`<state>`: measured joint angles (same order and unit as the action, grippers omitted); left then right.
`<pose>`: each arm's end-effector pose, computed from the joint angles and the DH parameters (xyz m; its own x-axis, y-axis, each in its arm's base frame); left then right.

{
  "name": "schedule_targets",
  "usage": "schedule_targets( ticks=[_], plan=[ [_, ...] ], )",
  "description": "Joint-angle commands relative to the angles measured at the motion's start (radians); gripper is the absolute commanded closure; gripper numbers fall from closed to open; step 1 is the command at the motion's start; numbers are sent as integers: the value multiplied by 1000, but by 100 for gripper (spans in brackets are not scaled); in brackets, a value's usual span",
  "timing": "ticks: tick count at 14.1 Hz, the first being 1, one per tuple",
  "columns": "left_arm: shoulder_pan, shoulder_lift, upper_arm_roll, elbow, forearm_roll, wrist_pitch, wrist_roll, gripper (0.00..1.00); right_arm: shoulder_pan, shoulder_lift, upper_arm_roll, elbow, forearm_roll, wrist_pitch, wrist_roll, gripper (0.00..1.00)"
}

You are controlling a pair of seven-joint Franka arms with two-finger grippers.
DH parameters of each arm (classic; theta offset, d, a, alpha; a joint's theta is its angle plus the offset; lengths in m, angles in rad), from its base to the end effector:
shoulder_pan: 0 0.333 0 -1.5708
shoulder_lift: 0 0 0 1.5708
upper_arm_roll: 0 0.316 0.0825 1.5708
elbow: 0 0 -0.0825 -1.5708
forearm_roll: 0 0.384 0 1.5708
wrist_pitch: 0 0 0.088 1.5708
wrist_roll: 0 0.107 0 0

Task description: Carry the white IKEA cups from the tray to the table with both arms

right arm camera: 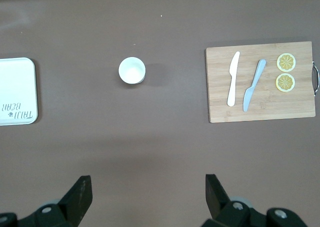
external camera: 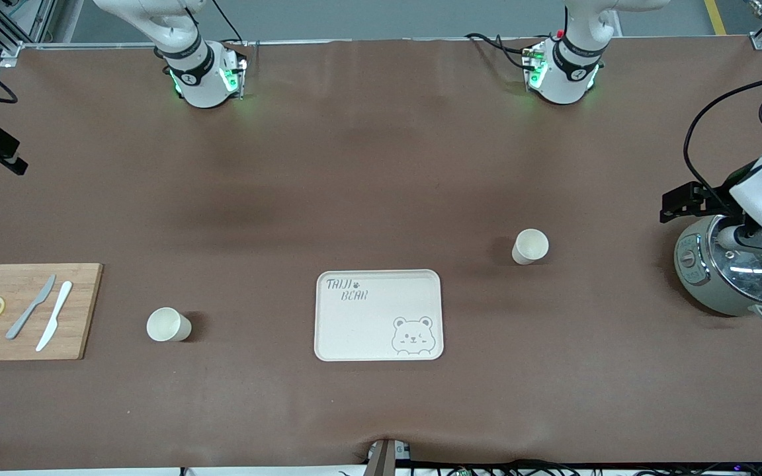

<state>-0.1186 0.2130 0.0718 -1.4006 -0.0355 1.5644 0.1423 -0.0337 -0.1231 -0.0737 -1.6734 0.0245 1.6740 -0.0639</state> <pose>0.6160 -0.0374 0.5795 0.9809 -0.1890 -0.0453 -0.1879 -0.9818 0.0270 0.5229 -0.0566 0.6516 0.9911 -0.0458 0.1249 -0.0429 -0.9988 -0.0256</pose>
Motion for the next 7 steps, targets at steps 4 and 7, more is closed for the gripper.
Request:
schedule_targets(
  ticks=[4, 7],
  plan=[
    [13, 0, -10, 23, -10, -6, -10, 0, -20, 14, 17, 31, -14, -11, 13, 0],
    [5, 2, -14, 23, -9, -7, -12, 0, -18, 14, 17, 35, -12, -11, 13, 0]
  ],
)
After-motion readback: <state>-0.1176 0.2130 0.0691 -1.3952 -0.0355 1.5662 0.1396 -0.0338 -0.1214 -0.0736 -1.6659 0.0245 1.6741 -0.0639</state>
